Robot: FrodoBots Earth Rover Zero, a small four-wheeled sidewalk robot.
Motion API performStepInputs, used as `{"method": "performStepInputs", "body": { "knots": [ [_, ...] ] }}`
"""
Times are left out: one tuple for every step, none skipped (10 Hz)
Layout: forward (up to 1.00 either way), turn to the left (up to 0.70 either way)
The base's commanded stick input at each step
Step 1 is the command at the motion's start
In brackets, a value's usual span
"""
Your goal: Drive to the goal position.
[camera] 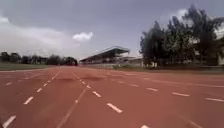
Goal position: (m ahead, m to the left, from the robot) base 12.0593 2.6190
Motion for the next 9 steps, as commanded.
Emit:
{"method": "performStepInputs", "body": {
  "knots": [
    [0.45,0.0],
    [0.45,0.0],
    [0.45,0.0],
    [0.45,0.0],
    [0.45,0.0],
    [0.45,0.0],
    [0.45,0.0],
    [0.45,0.0],
    [0.45,0.0]
  ]
}}
